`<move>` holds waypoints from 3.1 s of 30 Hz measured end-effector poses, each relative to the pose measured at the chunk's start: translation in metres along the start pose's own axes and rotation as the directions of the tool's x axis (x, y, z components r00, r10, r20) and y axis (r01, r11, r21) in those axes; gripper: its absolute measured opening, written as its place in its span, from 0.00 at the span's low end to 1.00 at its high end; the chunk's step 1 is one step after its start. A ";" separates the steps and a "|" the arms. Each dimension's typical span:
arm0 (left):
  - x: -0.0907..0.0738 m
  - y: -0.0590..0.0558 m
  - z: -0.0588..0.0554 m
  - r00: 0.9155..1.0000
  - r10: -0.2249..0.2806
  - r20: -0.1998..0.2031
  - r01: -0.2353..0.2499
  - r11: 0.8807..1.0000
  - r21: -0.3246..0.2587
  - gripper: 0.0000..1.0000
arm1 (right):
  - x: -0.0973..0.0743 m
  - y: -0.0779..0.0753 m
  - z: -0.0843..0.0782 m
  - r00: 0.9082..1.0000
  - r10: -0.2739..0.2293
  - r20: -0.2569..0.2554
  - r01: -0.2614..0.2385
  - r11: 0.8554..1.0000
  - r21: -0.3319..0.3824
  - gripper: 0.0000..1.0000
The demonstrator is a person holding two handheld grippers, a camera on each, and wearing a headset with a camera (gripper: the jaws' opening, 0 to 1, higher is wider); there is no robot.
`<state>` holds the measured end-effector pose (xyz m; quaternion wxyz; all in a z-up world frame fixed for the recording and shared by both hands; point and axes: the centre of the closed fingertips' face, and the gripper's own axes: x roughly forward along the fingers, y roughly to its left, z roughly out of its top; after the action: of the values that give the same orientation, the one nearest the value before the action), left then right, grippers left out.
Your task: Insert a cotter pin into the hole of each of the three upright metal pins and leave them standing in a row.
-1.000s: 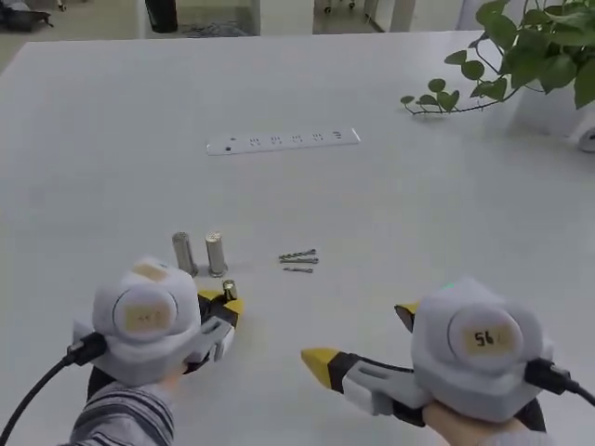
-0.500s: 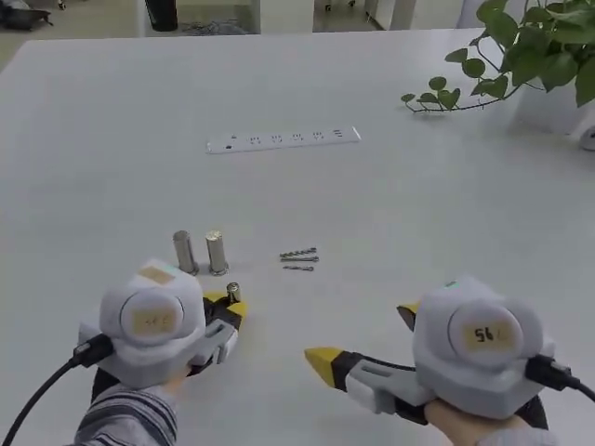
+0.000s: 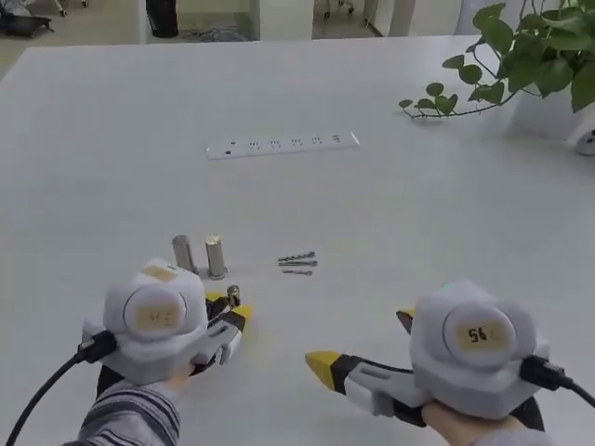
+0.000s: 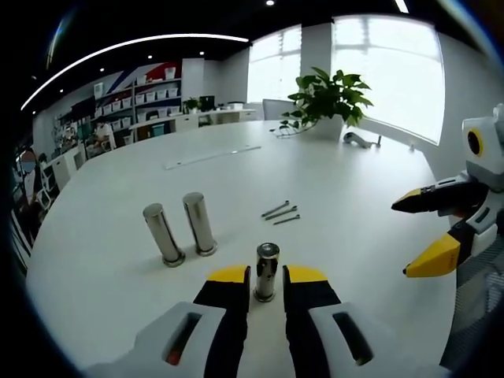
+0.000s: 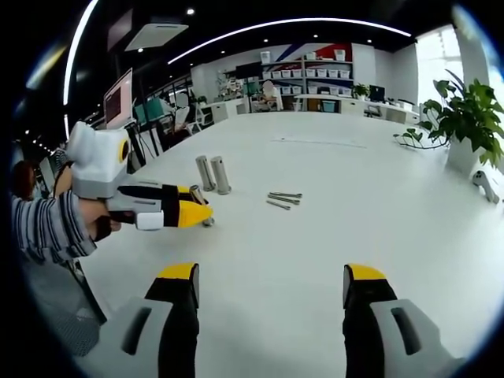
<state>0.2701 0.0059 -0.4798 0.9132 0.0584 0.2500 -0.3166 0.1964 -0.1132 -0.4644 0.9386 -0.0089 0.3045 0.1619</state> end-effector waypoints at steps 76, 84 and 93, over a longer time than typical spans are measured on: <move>-0.082 0.021 -0.006 0.996 0.075 0.042 -0.073 0.995 -0.062 0.69 | 0.114 -0.008 0.041 0.873 0.184 -0.452 -0.410 0.779 -0.475 0.00; -0.082 0.020 -0.006 0.997 0.068 0.043 -0.066 0.996 -0.059 0.65 | 0.115 -0.009 0.041 0.872 0.183 -0.455 -0.432 0.724 -0.538 0.00; -0.083 0.016 0.002 0.998 0.053 0.039 -0.053 0.999 -0.009 0.59 | 0.111 -0.003 0.059 0.913 0.218 -0.345 -0.400 0.652 -0.644 0.00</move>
<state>0.2245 0.0632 -0.4378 0.9262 0.0552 0.2315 -0.2924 0.3155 -0.0758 -0.4802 0.7783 -0.3320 0.3261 0.4216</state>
